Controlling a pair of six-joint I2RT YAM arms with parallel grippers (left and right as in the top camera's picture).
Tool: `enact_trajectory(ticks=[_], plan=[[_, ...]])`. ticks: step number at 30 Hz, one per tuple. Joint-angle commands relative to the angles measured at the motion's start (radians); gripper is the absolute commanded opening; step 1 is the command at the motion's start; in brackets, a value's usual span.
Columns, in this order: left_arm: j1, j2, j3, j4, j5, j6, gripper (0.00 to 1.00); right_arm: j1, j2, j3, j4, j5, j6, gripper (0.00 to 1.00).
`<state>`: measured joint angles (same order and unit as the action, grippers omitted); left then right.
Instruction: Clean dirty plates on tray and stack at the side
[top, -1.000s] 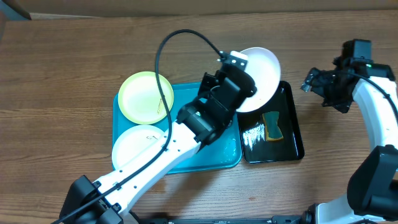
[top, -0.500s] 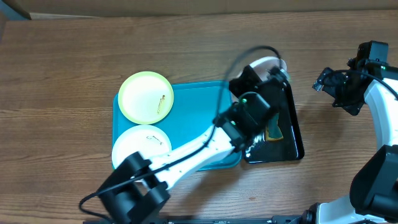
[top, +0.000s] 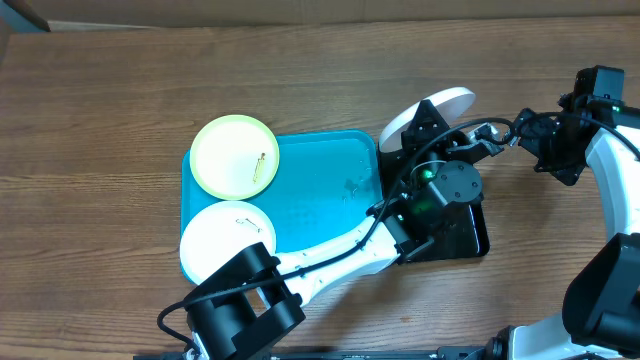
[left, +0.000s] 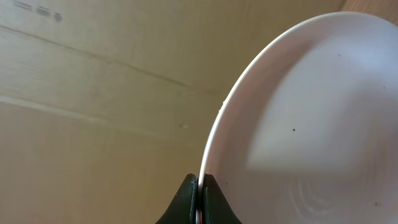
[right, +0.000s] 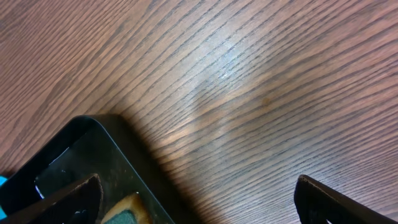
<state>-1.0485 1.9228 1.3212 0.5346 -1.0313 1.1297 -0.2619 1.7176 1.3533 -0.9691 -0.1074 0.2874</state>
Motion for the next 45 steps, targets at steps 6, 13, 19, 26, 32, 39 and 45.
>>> enact_trajectory(ticks=[6, 13, 19, 26, 32, 39, 45], plan=[[-0.024, 0.000, 0.017, 0.001, -0.050, 0.049, 0.04, -0.002, -0.022, 0.021, 0.002, -0.006, 0.005, 1.00], [0.008, 0.000, 0.017, 0.000, -0.118, -0.292, 0.04, -0.002, -0.022, 0.021, 0.002, -0.006, 0.005, 1.00], [0.040, -0.001, 0.017, -0.008, -0.168, -0.517, 0.04, -0.002, -0.022, 0.021, 0.002, -0.006, 0.005, 1.00], [0.042, -0.007, 0.017, -0.031, -0.164, -0.597, 0.04, -0.002, -0.022, 0.021, 0.002, -0.006, 0.005, 1.00], [0.055, -0.008, 0.017, -0.091, -0.046, -0.632, 0.04, -0.002, -0.022, 0.021, 0.002, -0.006, 0.005, 1.00], [0.081, -0.041, 0.019, -0.257, 0.070, -0.845, 0.04, -0.002, -0.022, 0.021, 0.002, -0.006, 0.005, 1.00], [0.179, -0.161, 0.038, -0.540, 0.446, -1.149, 0.04, -0.002, -0.022, 0.021, 0.002, -0.006, 0.005, 1.00]])
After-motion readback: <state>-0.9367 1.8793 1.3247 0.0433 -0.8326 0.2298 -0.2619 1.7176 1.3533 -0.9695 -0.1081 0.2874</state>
